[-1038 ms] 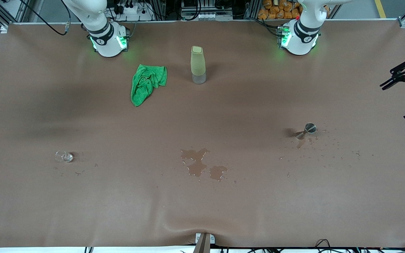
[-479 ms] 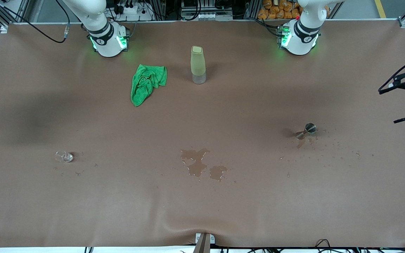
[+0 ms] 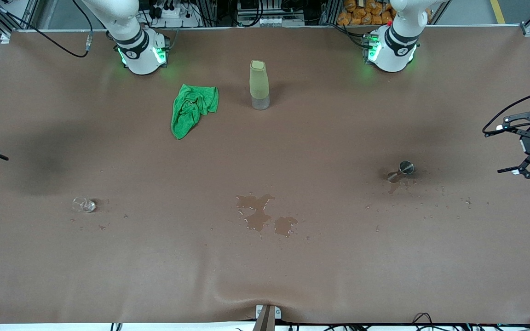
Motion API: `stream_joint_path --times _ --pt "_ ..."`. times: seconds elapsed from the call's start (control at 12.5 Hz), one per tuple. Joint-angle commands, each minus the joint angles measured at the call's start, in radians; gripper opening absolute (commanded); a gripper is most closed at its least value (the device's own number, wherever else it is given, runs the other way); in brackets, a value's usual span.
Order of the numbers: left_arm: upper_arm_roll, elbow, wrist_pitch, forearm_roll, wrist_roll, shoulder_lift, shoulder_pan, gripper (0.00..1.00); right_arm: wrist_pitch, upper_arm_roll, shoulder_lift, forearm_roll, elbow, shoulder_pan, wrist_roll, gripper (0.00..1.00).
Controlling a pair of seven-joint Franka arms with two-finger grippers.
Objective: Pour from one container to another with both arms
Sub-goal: 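Grasp the beaker with the right gripper while the left gripper grasps the jigger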
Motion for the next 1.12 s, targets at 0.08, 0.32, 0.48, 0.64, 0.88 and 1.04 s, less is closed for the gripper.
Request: stream_joint_path --times 0.08,0.32,0.48,0.64,0.88,1.04 --pt "-0.007 -0.056 -0.01 -0.093 0.103 0.05 0.037 1.0 0.008 0.015 0.104 0.171 -0.007 -0.027 -0.185 1.0" --pt "-0.007 -0.073 -0.007 -0.104 0.129 0.092 0.048 1.0 0.008 0.014 0.199 0.314 -0.002 -0.033 -0.326 1.0" --pt "-0.007 -0.073 -0.007 -0.103 0.135 0.118 0.048 1.0 0.008 0.015 0.235 0.319 -0.002 -0.032 -0.343 1.0" --pt "-0.007 -0.073 -0.007 -0.103 0.163 0.142 0.051 1.0 0.005 0.017 0.275 0.331 -0.002 -0.032 -0.401 1.0" --pt "-0.007 -0.075 0.005 -0.103 0.2 0.174 0.049 1.0 0.001 0.018 0.321 0.397 -0.007 -0.027 -0.541 1.0" --pt "-0.008 -0.075 0.023 -0.106 0.214 0.191 0.049 1.0 -0.002 0.023 0.339 0.411 -0.007 -0.023 -0.59 1.0"
